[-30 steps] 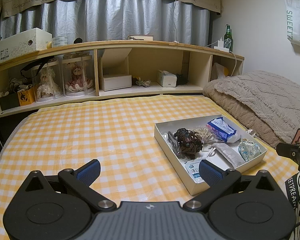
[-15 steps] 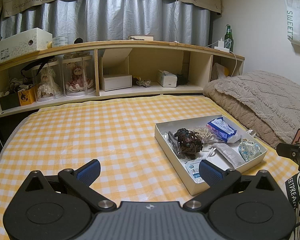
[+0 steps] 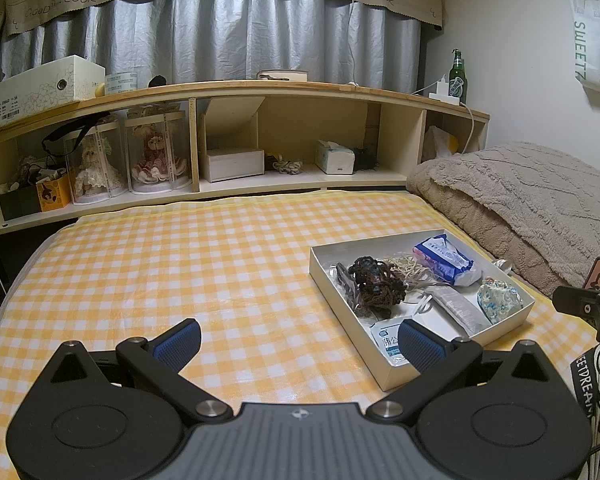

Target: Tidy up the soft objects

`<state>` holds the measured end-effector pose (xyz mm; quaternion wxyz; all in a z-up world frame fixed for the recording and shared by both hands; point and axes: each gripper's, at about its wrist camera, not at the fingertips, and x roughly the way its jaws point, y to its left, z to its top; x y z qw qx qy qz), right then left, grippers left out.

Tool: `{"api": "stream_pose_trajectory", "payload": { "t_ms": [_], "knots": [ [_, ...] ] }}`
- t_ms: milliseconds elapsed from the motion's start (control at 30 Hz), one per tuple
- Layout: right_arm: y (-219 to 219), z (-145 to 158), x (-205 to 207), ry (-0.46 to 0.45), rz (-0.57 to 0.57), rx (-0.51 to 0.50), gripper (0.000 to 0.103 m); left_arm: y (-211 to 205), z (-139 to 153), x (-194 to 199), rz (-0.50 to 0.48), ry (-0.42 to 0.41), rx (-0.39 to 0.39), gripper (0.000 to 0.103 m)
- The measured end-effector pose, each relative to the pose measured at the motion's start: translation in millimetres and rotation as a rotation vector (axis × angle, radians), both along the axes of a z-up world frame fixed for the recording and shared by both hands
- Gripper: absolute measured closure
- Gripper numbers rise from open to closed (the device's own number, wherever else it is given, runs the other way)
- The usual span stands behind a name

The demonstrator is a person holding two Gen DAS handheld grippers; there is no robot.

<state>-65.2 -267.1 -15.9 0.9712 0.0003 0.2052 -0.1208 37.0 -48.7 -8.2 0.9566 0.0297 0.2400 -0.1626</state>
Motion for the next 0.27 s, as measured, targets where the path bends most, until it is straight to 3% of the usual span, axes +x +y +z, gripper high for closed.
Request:
{"api": "stream_pose_trajectory", "payload": {
  "t_ms": [267],
  "knots": [
    [-0.3,0.3,0.0,0.000,0.000,0.001,0.000,0.5,-0.8,-0.7,0.006,0.002,0.003,0.000]
  ]
}}
